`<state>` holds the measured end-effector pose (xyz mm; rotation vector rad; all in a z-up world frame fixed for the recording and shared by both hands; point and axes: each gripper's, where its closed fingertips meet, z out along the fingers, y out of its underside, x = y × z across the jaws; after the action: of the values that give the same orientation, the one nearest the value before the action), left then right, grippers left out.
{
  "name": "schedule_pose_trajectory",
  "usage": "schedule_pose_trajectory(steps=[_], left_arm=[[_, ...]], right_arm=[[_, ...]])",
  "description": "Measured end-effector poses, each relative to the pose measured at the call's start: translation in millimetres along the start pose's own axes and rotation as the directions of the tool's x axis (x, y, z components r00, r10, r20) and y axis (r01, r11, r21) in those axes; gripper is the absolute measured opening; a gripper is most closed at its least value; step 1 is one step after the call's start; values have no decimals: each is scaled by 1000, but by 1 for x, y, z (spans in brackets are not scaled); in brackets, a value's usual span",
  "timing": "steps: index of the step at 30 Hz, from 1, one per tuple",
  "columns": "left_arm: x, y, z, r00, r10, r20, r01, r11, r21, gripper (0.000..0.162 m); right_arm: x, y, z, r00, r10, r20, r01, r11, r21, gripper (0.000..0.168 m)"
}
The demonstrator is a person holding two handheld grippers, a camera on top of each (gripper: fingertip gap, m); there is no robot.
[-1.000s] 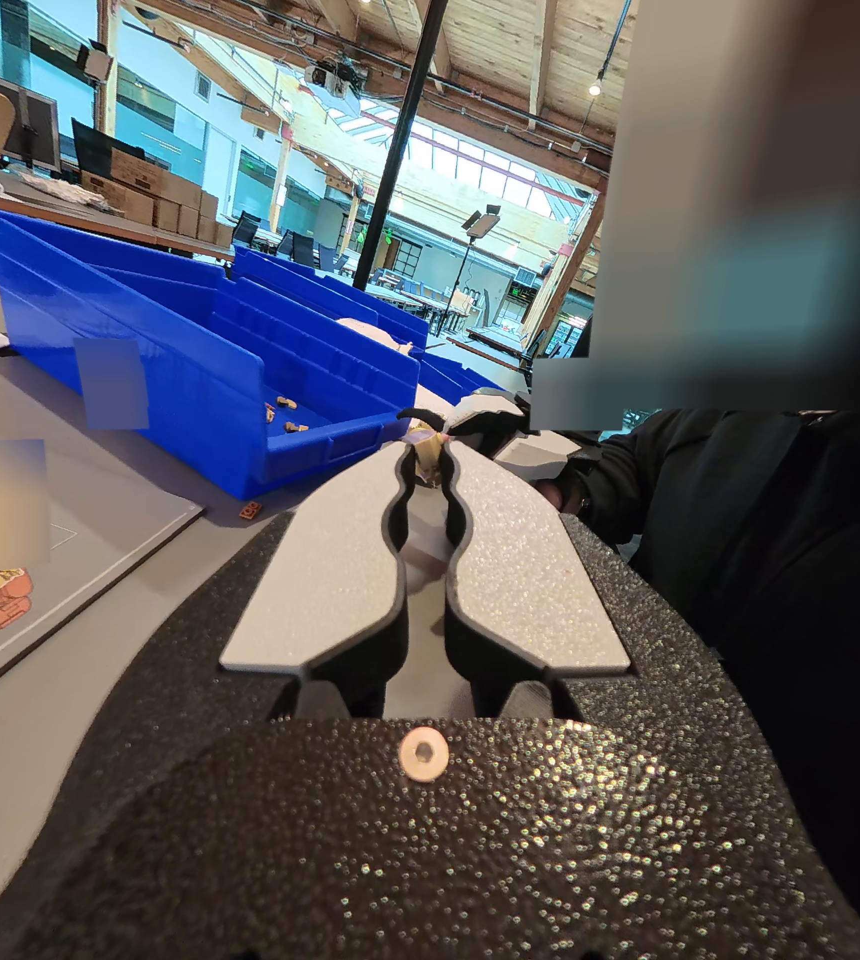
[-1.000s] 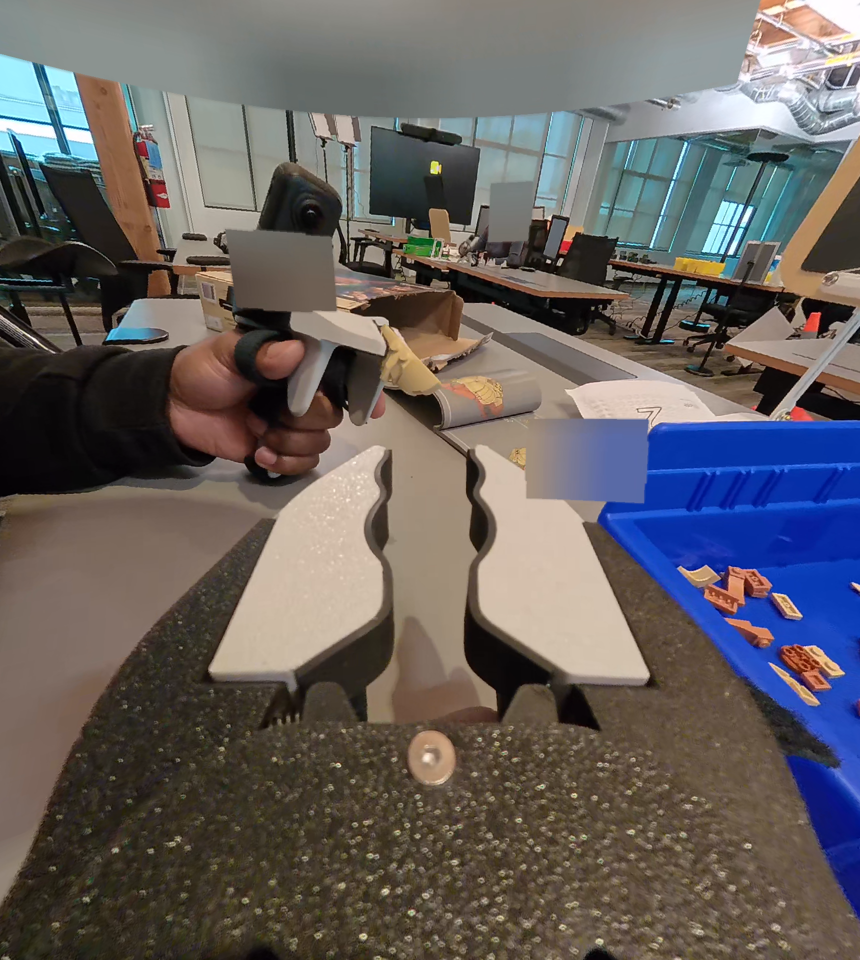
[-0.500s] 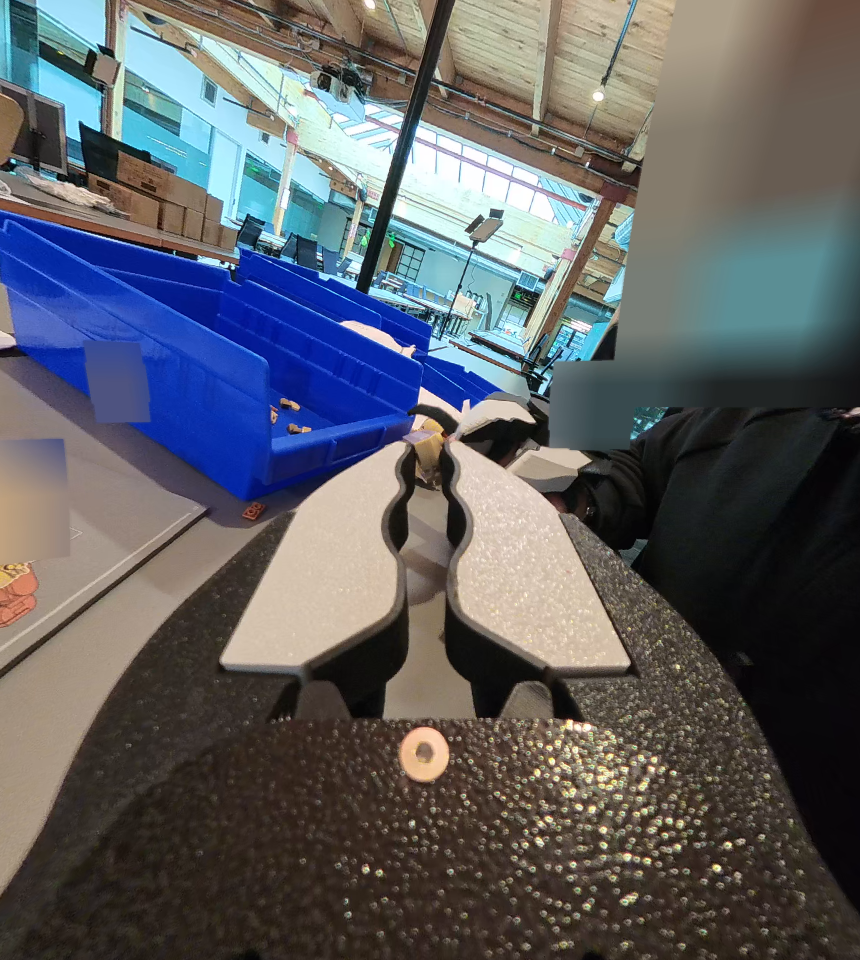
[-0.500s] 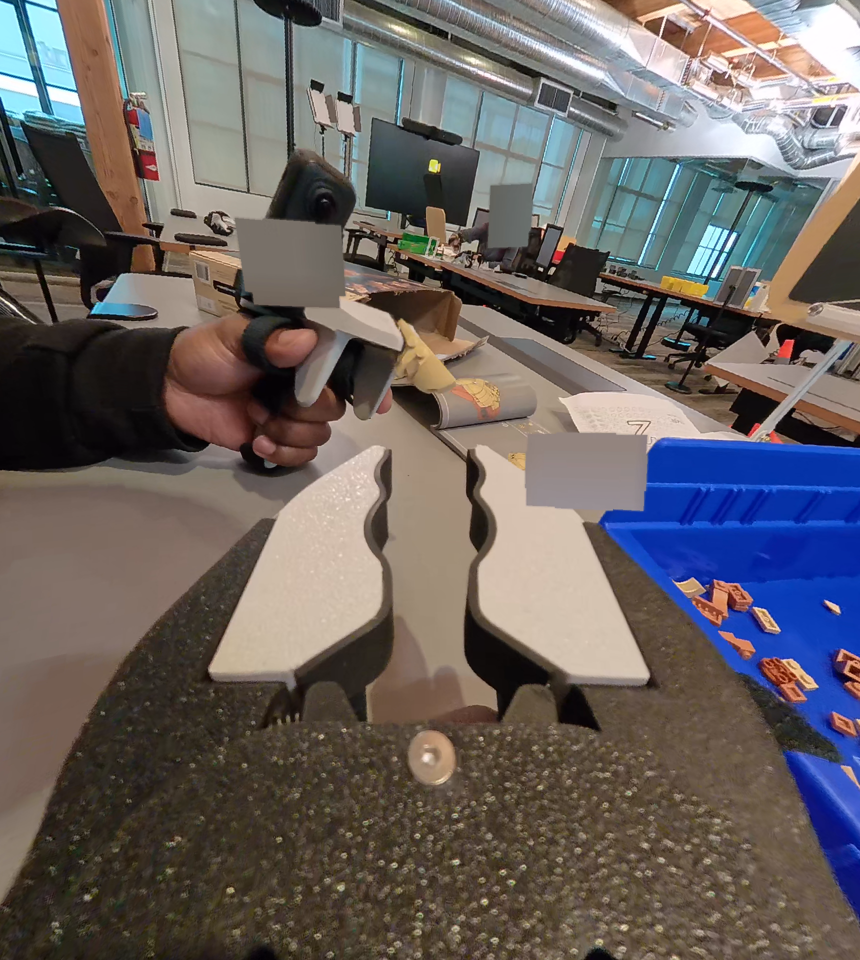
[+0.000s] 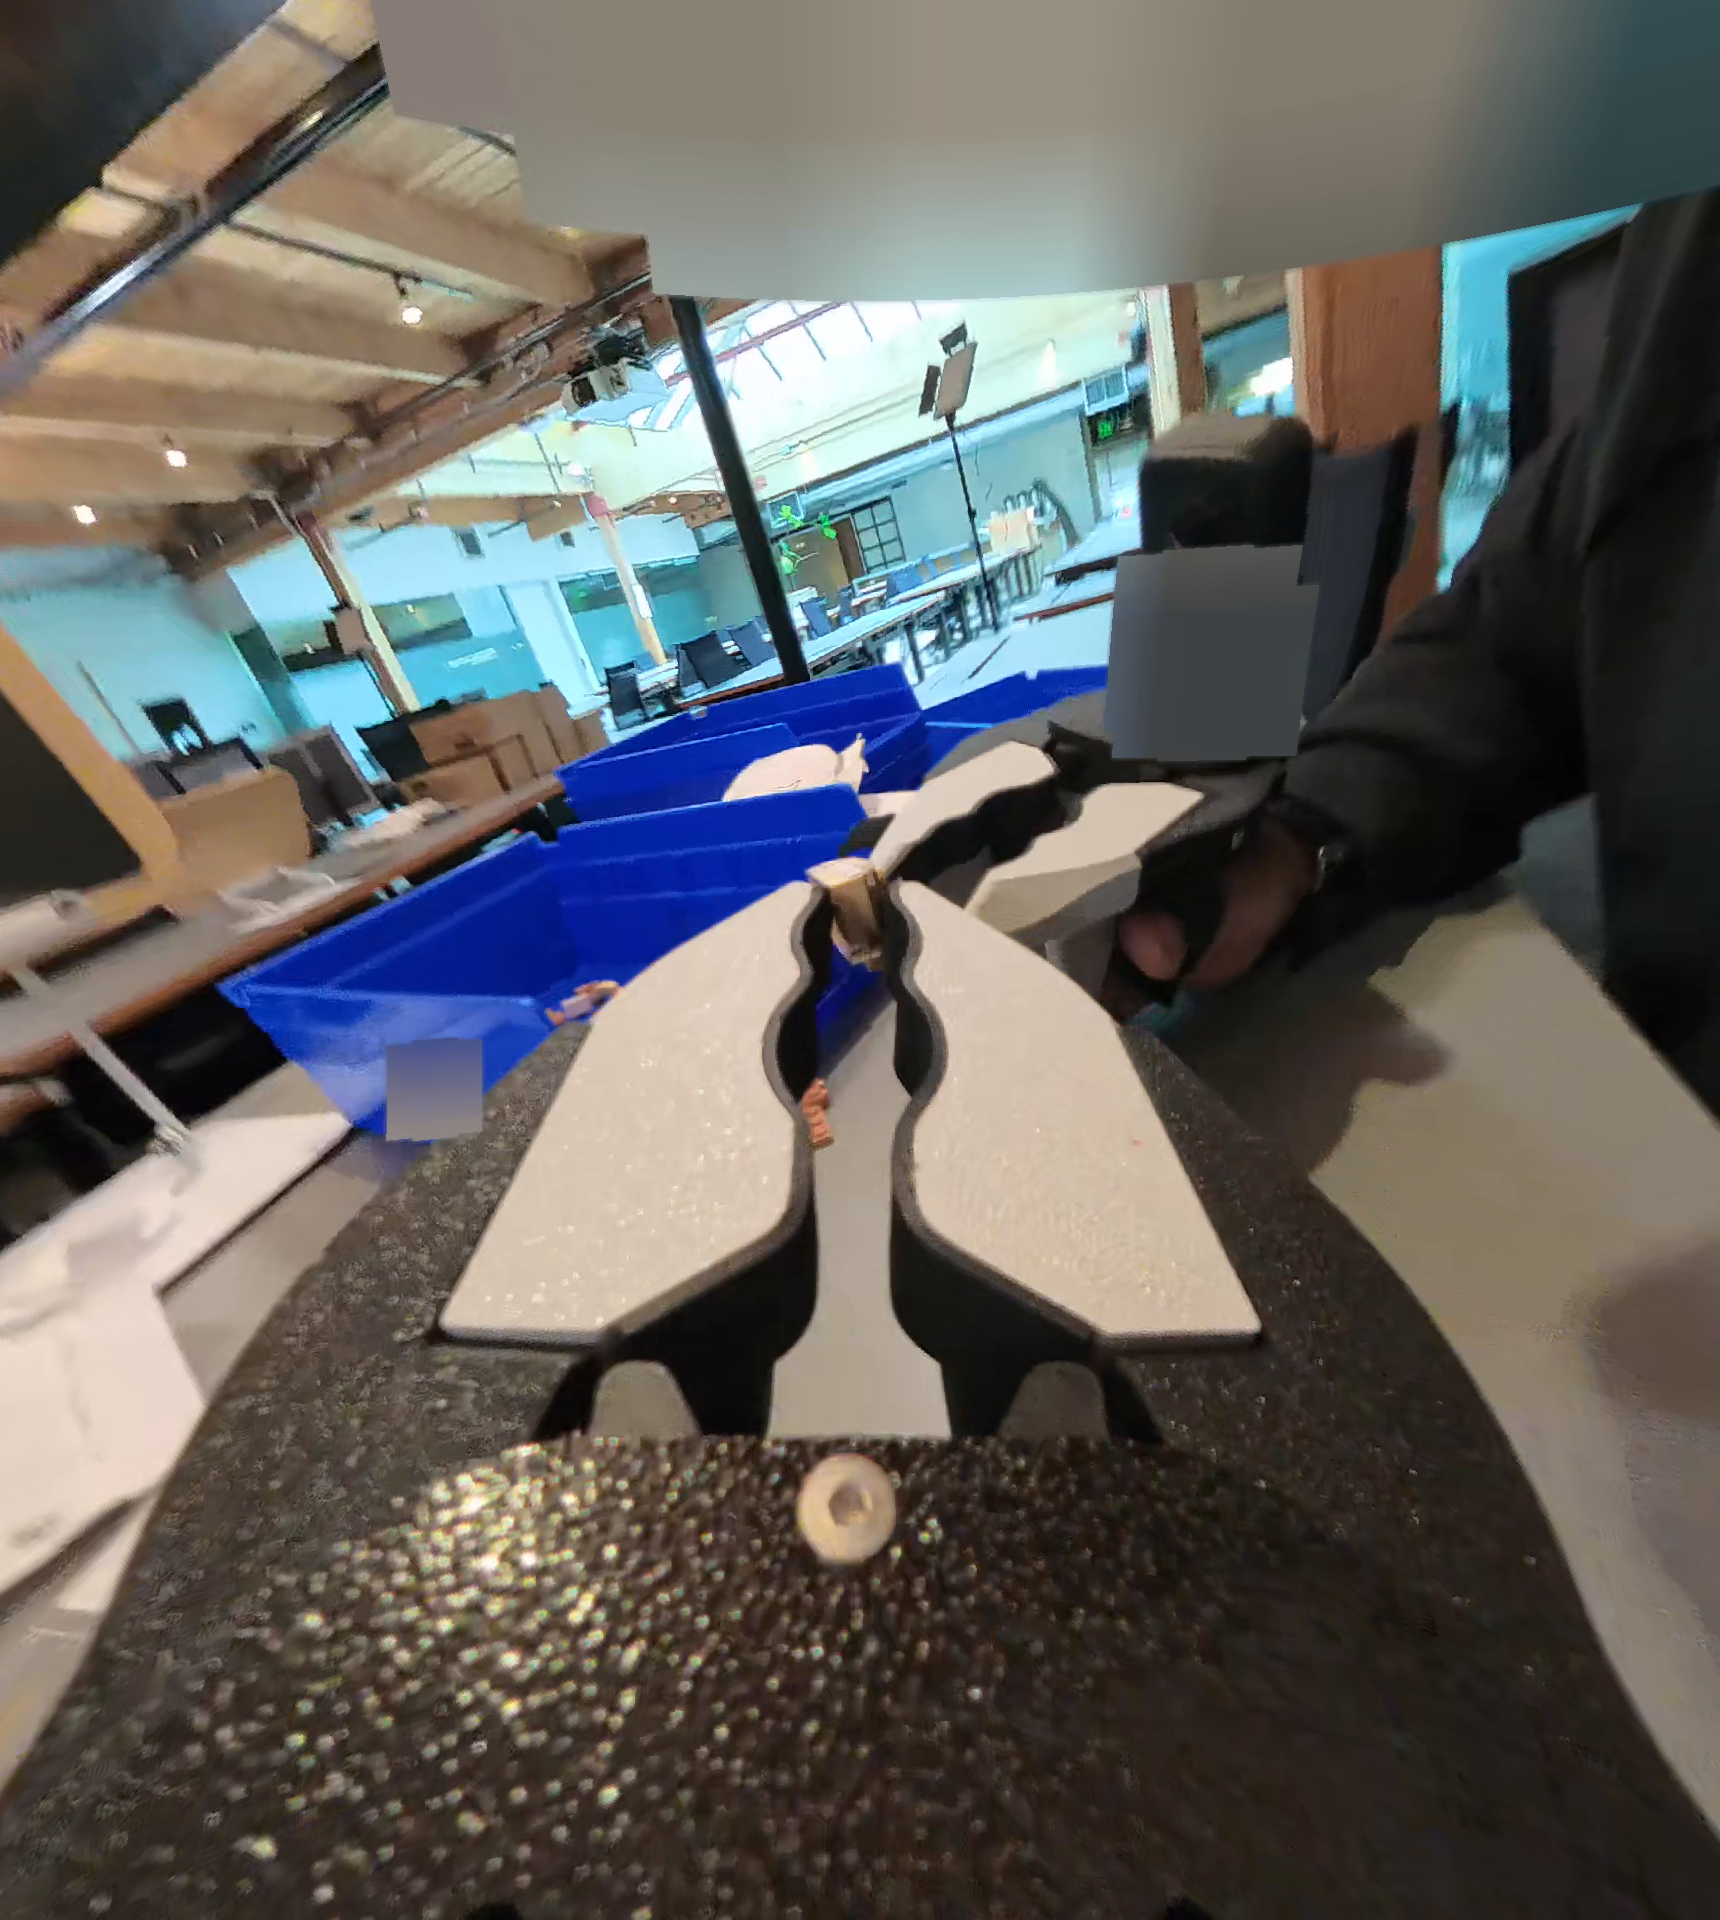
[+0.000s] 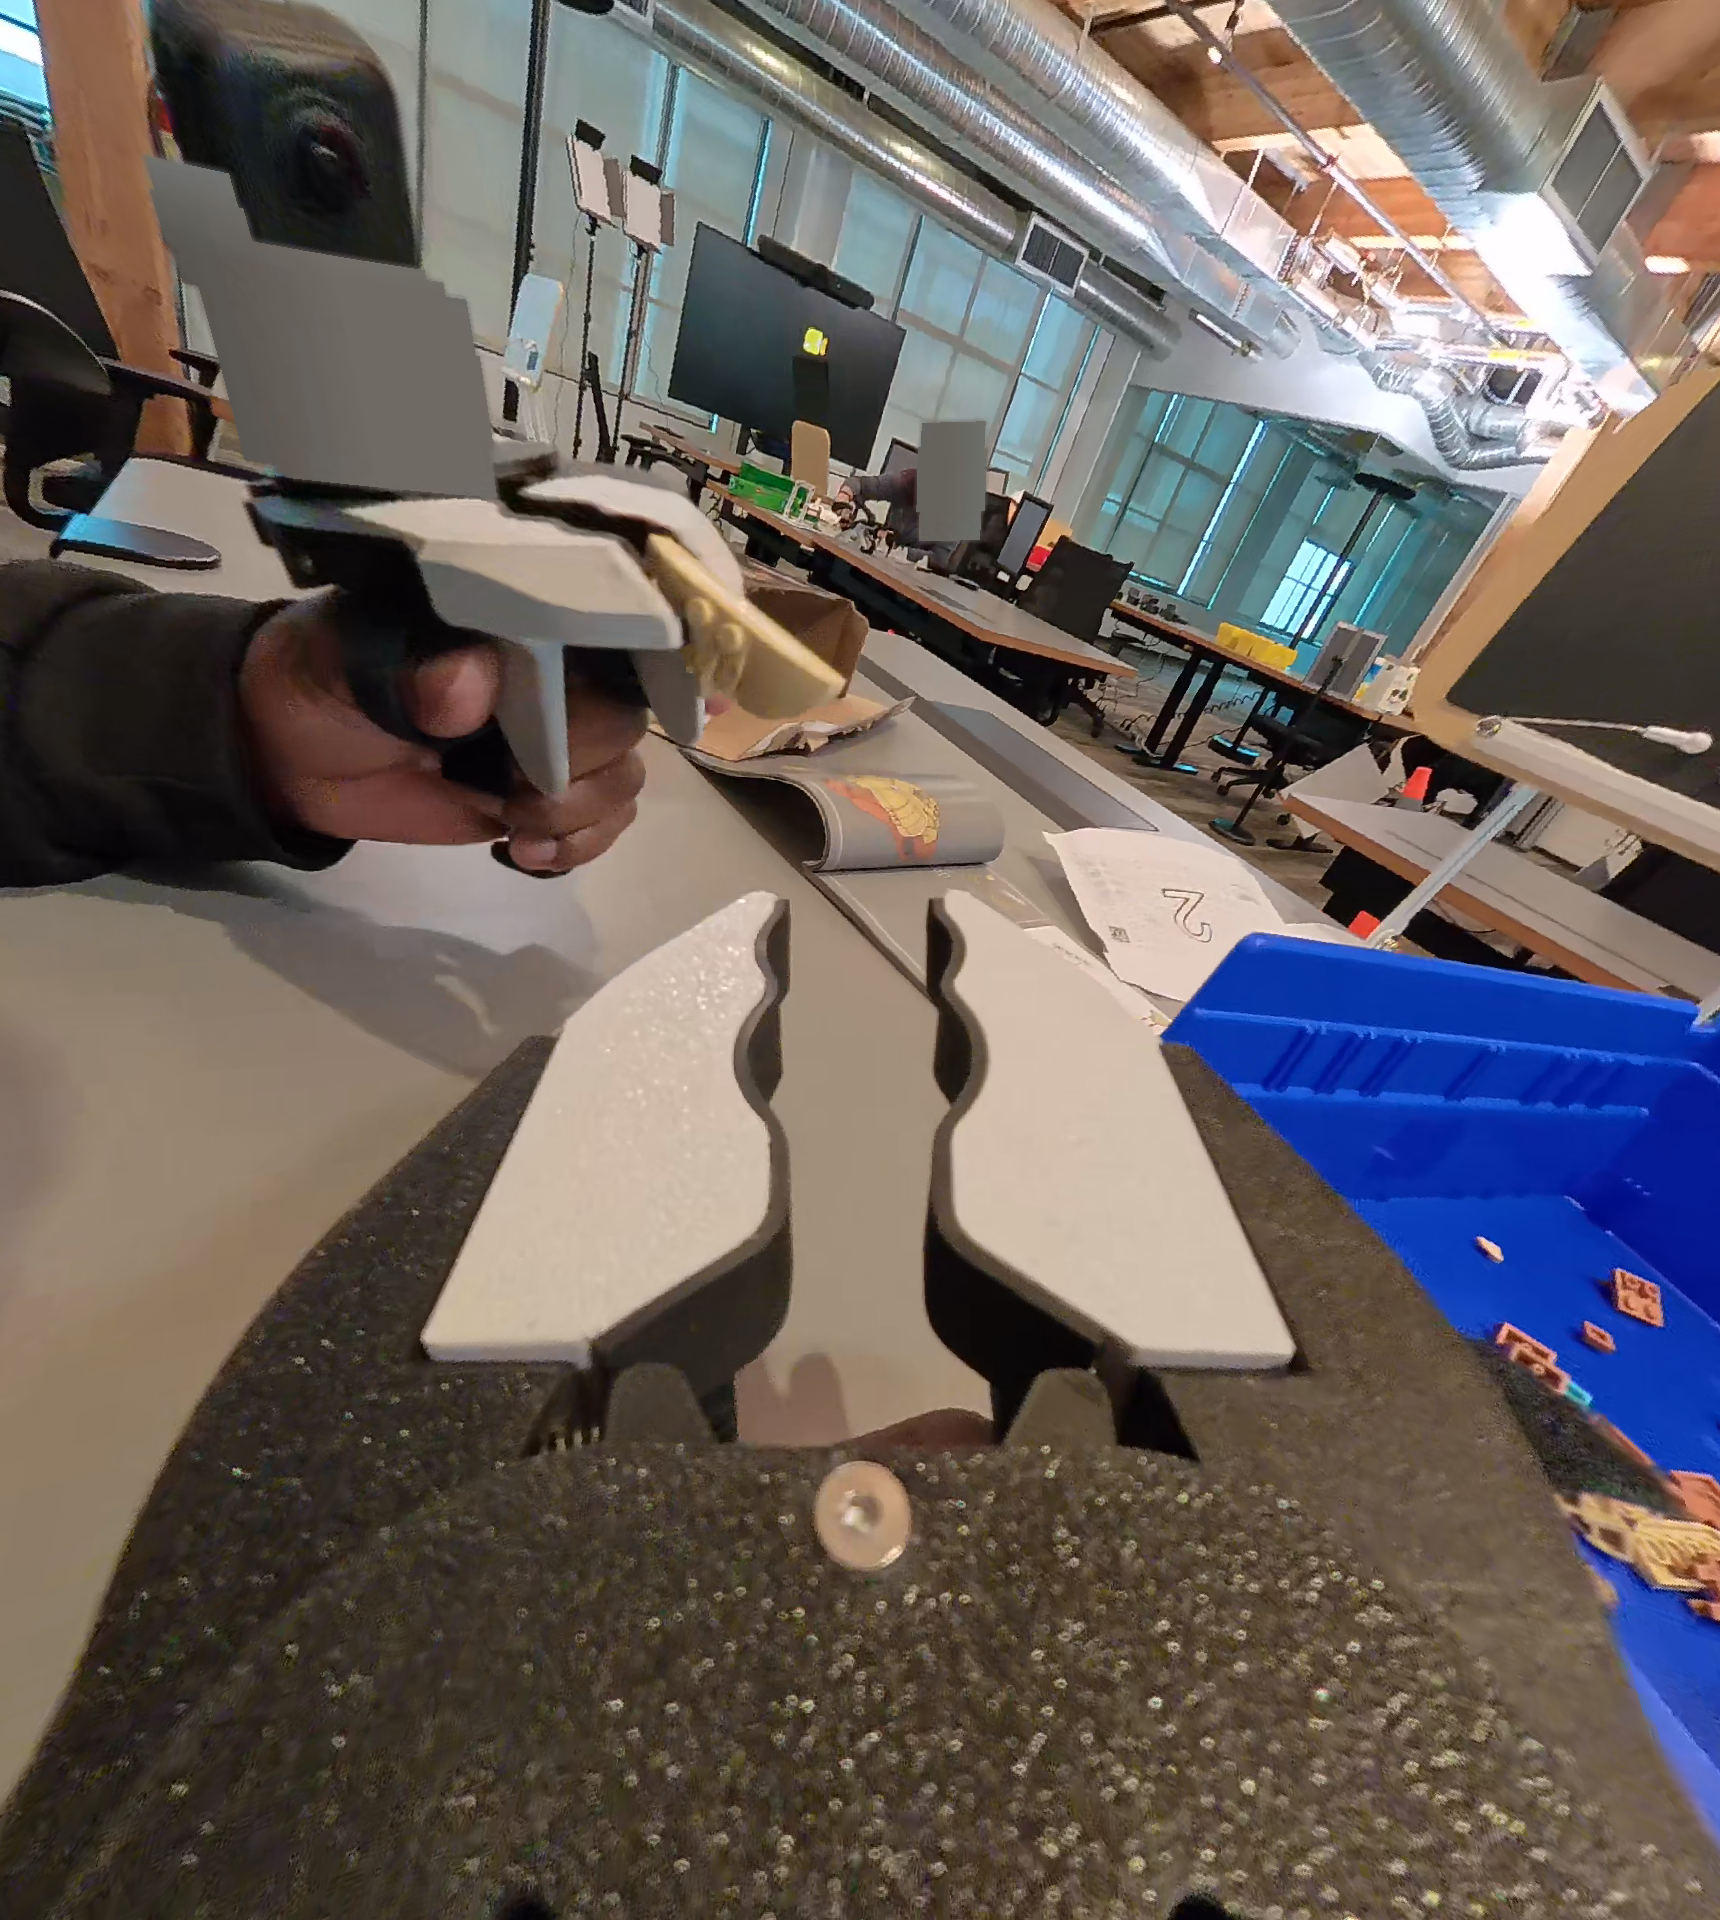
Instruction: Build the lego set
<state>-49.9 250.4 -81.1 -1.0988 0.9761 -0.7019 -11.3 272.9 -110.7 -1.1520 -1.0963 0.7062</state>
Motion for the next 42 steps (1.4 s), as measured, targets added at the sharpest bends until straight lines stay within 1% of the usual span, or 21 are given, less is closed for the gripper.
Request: schedule_pose_trajectory(steps=[3,5,8,11,15,21,25,29,31,33,36,38,40,42], left_arm=[[11,-1,4,989,145,-2,-145,989,-22,9],[16,2,6,962,271,7,-270,961,-57,9],[26,7,10,873,487,9,-483,867,-124,9],[33,11,13,783,621,-9,-614,771,-172,9],[37,13,14,720,694,-29,-685,702,-197,9],[43,19,16,645,760,-73,-754,619,-221,9],[45,24,17,625,775,-97,-771,592,-233,9],[44,25,16,652,752,-95,-749,619,-235,9],[43,25,16,686,722,-91,-719,654,-235,9],[41,25,16,738,670,-80,-668,707,-233,9],[38,24,16,834,546,-77,-548,805,-225,9],[37,24,18,893,445,-70,-449,867,-216,9],[37,24,20,944,318,-85,-329,922,-205,9],[41,26,24,976,185,-116,-205,958,-200,9]], right_arm=[[1,-3,-2,1000,-25,-15,25,1000,9,25],[2,-4,-3,999,-37,-27,38,999,16,24],[6,-3,-6,998,-42,-46,42,999,14,24],[9,1,-5,998,-24,-54,24,1000,5,23],[8,8,-1,999,9,-44,-10,1000,-16,23],[8,9,1,999,6,-43,-6,1000,-20,23],[9,10,1,999,15,-41,-16,1000,-22,23],[9,9,1,999,20,-42,-21,1000,-20,23],[9,8,0,999,24,-45,-25,999,-20,23],[8,3,-4,999,8,-51,-9,1000,-18,23],[4,-2,-18,995,-45,-84,43,999,-26,23],[3,-6,-35,982,-140,-130,135,990,-47,24],[9,-11,-57,945,-262,-197,251,965,-80,22],[23,-11,-82,903,-350,-250,320,935,-153,22]])
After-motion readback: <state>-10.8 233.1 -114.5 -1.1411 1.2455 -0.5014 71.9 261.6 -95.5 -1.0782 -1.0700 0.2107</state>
